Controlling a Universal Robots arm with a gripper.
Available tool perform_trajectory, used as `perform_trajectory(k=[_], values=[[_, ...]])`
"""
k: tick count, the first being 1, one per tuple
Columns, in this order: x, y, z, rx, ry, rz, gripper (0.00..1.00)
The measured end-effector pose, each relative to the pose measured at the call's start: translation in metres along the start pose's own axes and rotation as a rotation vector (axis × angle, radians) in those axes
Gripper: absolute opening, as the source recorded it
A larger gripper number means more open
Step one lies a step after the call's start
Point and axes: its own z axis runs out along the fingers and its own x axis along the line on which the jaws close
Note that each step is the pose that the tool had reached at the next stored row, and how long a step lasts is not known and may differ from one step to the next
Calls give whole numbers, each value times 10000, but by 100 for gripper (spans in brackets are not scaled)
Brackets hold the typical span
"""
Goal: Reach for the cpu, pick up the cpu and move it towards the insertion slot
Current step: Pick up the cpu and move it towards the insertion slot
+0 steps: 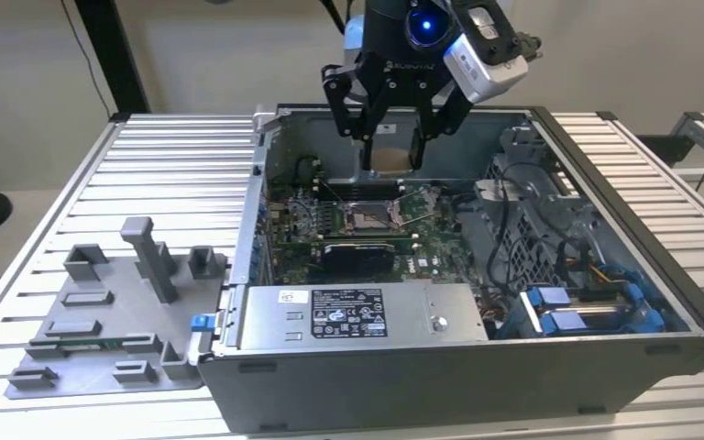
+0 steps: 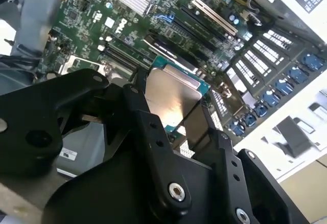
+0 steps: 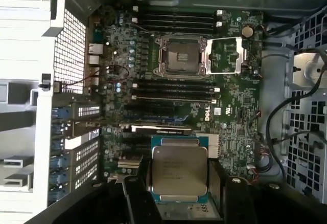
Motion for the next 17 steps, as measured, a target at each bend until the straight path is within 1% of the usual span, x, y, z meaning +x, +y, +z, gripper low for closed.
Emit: perform_trajectory(k=[3,6,9,14,16,17], values=[[-47,18,4,1,1,0,0],[-69,46,10,-1,-1,1,0],[-84,103,23,0,-1,0,0],[-92,228,51,1,0,0,0],[-95,262,56,2,0,0,0],[-96,268,57,0,0,0,0]])
